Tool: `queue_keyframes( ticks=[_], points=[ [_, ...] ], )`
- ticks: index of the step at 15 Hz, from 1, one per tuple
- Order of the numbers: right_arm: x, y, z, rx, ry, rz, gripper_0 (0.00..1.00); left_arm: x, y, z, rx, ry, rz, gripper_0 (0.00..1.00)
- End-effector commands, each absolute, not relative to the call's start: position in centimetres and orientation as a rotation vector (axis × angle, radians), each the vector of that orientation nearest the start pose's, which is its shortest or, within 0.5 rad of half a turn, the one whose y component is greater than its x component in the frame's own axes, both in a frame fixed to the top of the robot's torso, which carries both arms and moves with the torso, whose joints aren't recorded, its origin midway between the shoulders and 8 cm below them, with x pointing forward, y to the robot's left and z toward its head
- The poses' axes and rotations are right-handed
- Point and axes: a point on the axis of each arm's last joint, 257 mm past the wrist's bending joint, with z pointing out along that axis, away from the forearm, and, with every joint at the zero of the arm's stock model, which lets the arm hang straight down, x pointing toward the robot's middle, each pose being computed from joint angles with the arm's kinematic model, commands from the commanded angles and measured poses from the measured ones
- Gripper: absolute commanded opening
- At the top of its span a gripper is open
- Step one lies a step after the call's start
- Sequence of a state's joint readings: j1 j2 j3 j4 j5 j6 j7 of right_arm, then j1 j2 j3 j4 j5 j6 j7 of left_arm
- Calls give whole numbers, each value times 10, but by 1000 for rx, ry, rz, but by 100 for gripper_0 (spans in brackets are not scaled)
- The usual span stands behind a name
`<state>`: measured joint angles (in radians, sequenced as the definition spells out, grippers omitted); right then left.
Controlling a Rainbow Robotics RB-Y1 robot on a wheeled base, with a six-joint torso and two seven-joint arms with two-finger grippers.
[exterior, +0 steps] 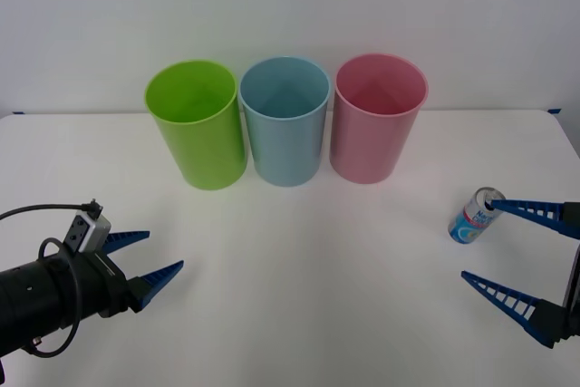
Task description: Put cans in the blue bin and PET bottles in the pink bin and trash in the green bin.
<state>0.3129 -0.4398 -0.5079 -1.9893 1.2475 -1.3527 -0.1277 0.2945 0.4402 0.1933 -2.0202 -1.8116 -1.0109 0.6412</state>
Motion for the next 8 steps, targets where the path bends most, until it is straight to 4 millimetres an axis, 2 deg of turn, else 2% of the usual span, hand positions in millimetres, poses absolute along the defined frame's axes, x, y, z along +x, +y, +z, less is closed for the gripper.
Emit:
queue_keyframes(
  ticks=[1, 4, 8],
  points=[
    [324, -269, -144, -904, 1462, 538, 100, 379, 224, -253, 705, 1941, -451, 79],
    [322, -297, -152, -847, 1482, 530, 100, 379, 224, -253, 705, 1941, -451, 79],
    [317, -331, -177, -775, 1511, 496, 100, 379, 224, -253, 705, 1941, -451, 79]
  ],
)
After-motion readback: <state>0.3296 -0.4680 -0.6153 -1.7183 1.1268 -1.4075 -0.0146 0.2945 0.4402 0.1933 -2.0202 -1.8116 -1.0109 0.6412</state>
